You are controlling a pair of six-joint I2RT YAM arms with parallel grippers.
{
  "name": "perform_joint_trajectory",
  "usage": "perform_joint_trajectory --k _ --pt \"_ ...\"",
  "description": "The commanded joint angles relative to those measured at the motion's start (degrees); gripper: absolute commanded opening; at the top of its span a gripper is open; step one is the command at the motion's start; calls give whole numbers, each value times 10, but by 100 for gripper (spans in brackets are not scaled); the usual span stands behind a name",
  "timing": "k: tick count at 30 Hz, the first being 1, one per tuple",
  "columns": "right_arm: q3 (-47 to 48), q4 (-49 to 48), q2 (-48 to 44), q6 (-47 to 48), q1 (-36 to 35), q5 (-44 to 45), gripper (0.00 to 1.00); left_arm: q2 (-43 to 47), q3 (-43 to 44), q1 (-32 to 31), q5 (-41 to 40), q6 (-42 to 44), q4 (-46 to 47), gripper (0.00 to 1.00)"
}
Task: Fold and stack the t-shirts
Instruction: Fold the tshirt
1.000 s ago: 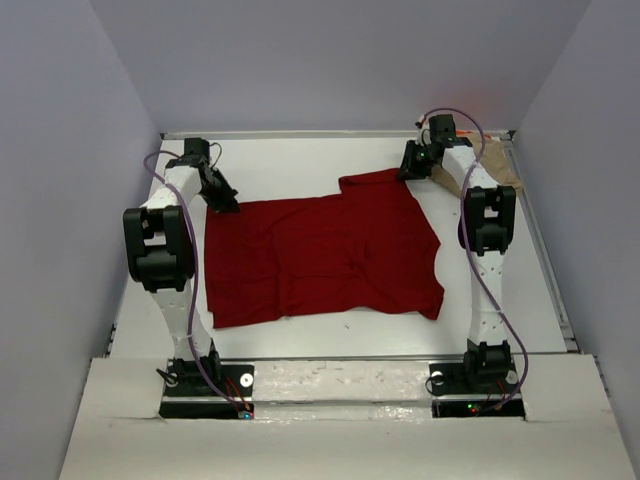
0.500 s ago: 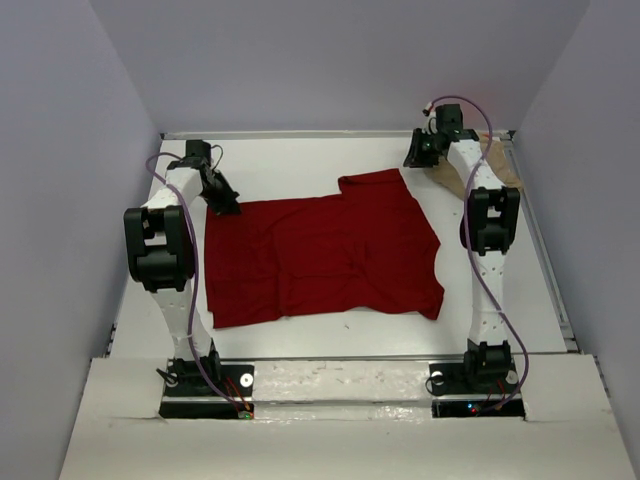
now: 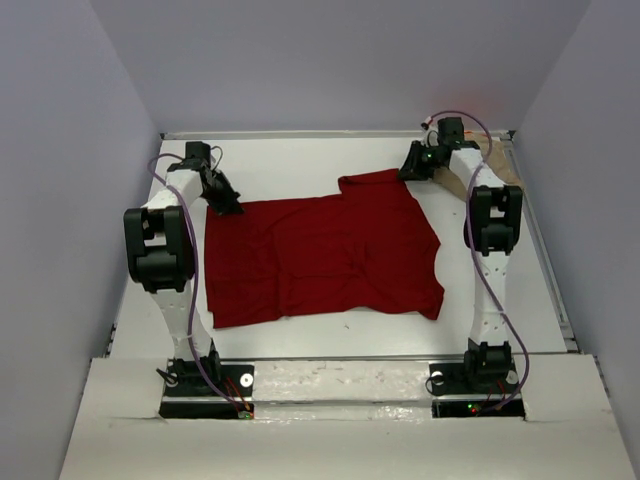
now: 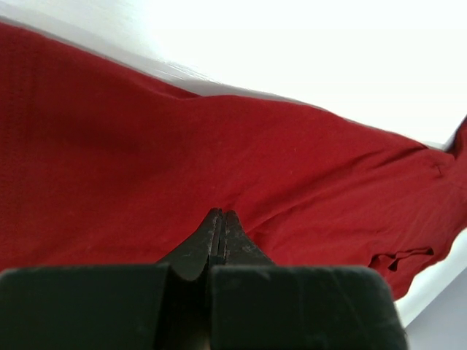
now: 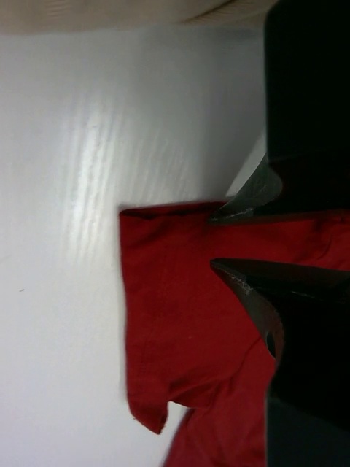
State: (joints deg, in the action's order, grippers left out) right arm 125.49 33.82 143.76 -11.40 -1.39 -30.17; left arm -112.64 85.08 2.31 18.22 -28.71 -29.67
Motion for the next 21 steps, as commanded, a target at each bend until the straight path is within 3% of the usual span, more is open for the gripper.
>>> perform_joint_trajectory --k 1,8,21 --pt "-79 -102 -67 -49 39 -104 30 51 -17 -3 48 15 30 2" --pt "-118 -132 -88 -57 64 -133 31 57 -24 -4 73 11 57 4" --pt "-59 -153 -35 -106 64 -226 30 58 -28 -5 71 14 59 4"
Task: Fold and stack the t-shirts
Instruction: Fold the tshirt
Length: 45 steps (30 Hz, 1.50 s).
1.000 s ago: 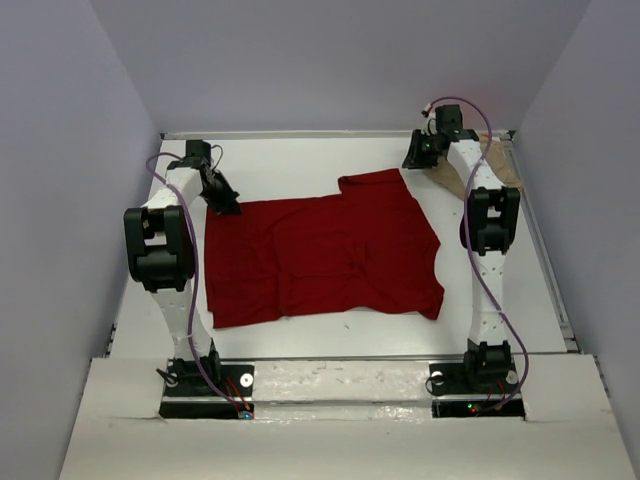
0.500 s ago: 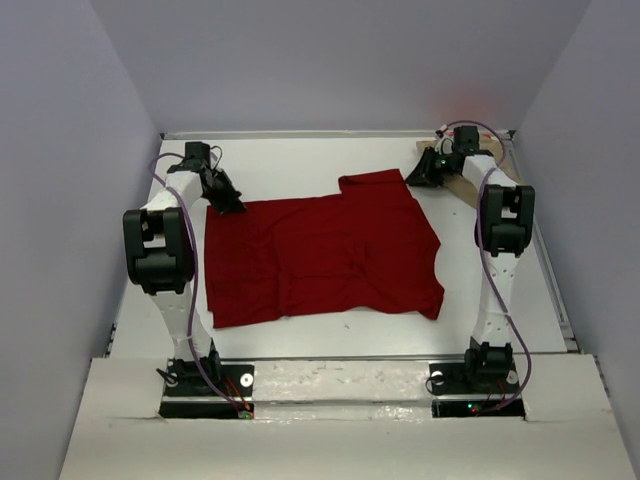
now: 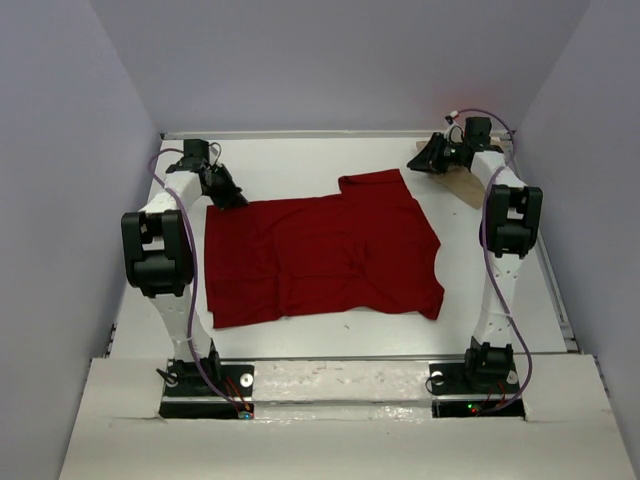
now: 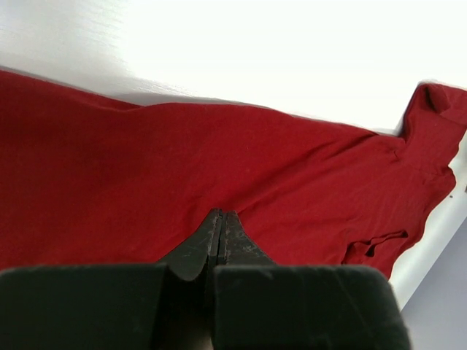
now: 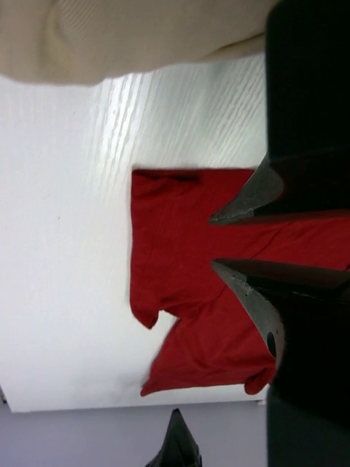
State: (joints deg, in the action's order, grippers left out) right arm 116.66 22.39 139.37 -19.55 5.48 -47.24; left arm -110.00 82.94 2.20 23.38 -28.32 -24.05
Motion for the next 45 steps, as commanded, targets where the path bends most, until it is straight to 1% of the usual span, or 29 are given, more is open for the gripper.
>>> perform_joint_trajectory --k 1,4,6,9,12,22,27,30,36,45 --pt "24 -45 8 -27 -5 -53 30 31 -6 -4 19 9 3 4" --pt "29 -53 16 -44 -5 -55 30 29 -3 -4 18 8 4 4" --pt "29 -46 17 -41 -5 -28 29 29 -1 -4 18 7 4 4" --pt "30 -34 20 -41 -5 -22 29 32 -1 -4 17 7 4 4" --pt "25 -18 21 -29 -5 7 29 33 -1 -4 14 7 2 4" --pt "22 -15 25 -22 -5 23 29 36 -4 -4 11 6 3 4" --pt "4 -13 24 -12 -10 31 32 38 -4 -4 11 6 2 4" --pt "-15 -14 19 -1 -15 53 34 39 -6 -4 11 7 2 4" --pt "-24 -14 18 4 -29 60 34 40 -6 -4 11 5 4 4" --pt "2 -11 27 0 -35 56 34 42 -8 -4 11 9 1 4"
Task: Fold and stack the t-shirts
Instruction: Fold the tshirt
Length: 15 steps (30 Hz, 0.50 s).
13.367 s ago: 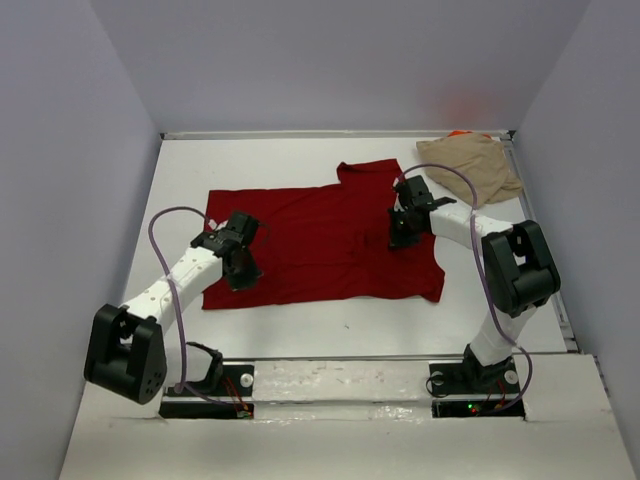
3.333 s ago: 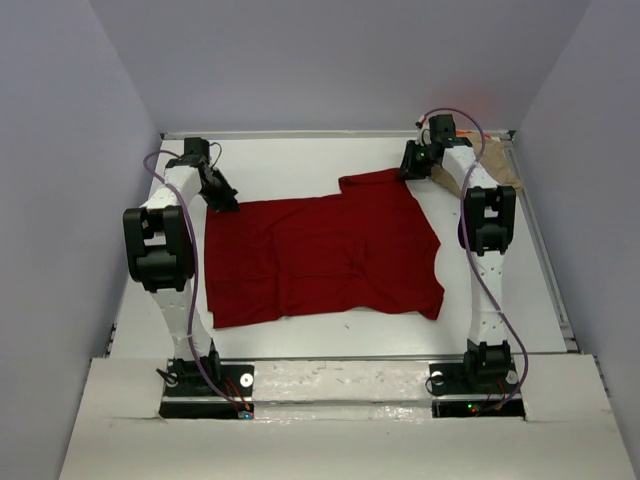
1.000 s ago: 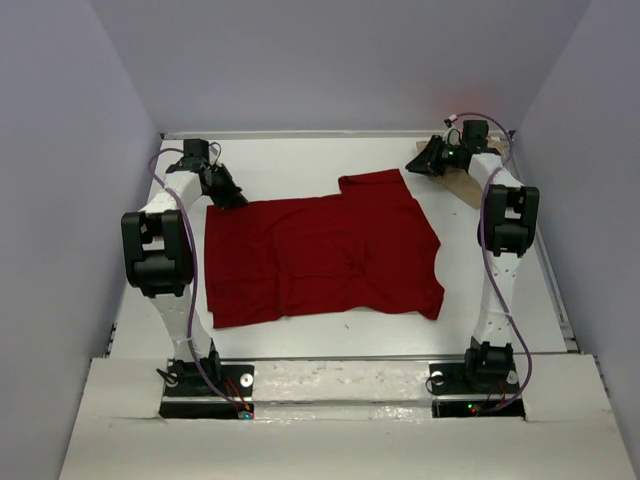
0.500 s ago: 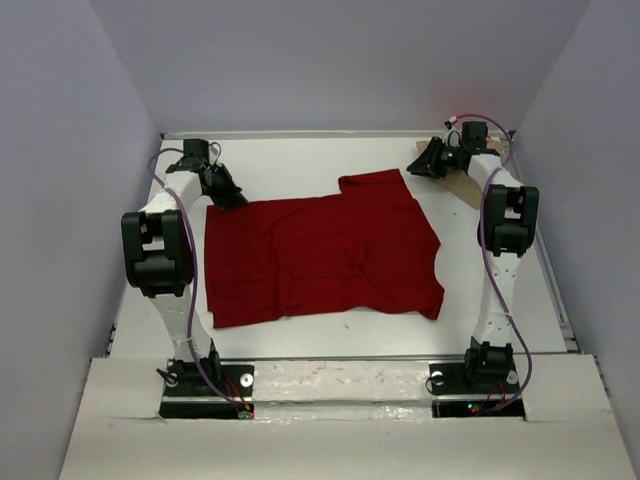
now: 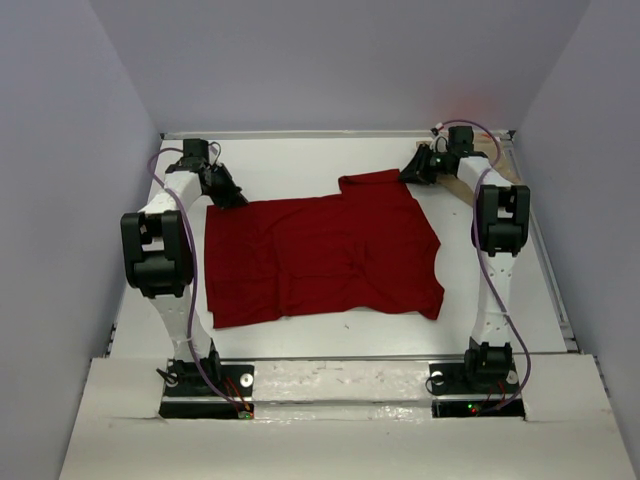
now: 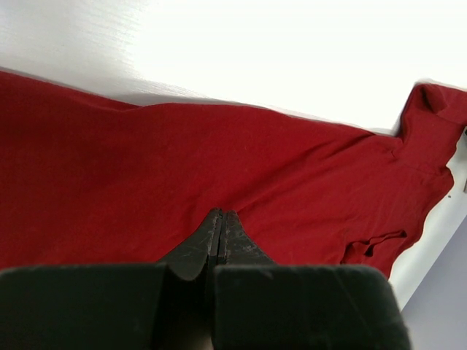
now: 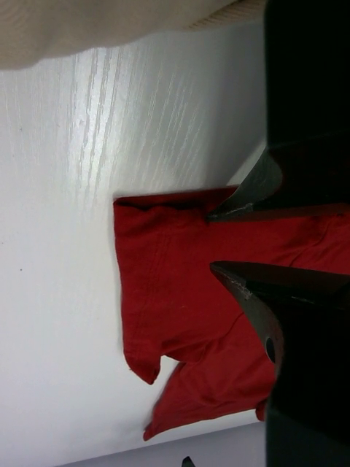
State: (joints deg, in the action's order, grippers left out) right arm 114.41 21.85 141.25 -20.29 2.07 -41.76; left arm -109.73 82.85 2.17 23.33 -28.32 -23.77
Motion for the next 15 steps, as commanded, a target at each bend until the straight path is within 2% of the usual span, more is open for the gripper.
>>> perform_joint_trajectory --k 1,15 --pt "28 -4 9 6 0 3 34 40 -8 -3 12 8 -2 4" --pt "44 20 19 28 0 31 34 41 1 -3 13 11 -9 4"
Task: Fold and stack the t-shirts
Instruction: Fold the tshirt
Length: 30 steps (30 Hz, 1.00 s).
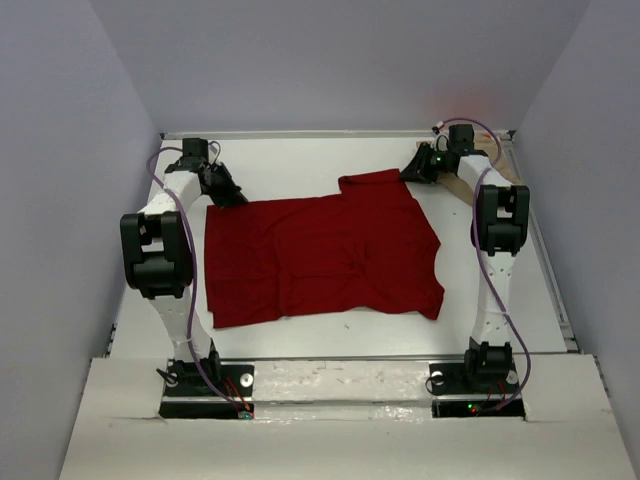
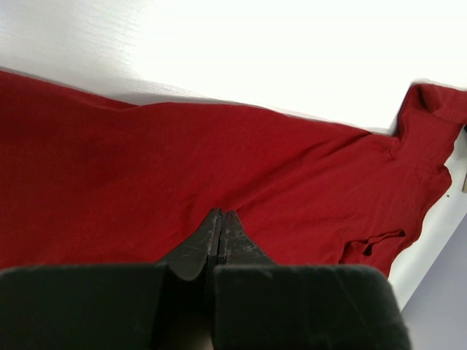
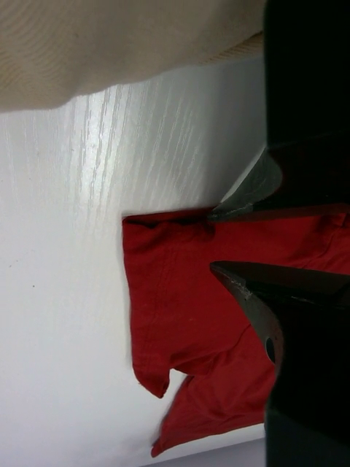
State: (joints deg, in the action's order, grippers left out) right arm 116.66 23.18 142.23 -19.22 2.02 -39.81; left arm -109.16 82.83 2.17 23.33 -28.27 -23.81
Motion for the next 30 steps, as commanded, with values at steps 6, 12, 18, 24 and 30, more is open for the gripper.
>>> perform_joint_trajectory --k 6,12,18,24,30 --pt "36 17 15 23 0 26 34 34 3 -3 13 11 -10 4" --pt "71 38 45 23 0 7 32 34 2 -4 15 11 -9 4" --pt "99 55 60 29 -11 -5 24 32 1 -3 13 10 -7 4" --pt "105 57 52 31 -17 -6 0 36 -12 -3 3 9 -2 4" --pt "83 54 4 58 -33 47 0 40 -12 -3 -34 2 0 4"
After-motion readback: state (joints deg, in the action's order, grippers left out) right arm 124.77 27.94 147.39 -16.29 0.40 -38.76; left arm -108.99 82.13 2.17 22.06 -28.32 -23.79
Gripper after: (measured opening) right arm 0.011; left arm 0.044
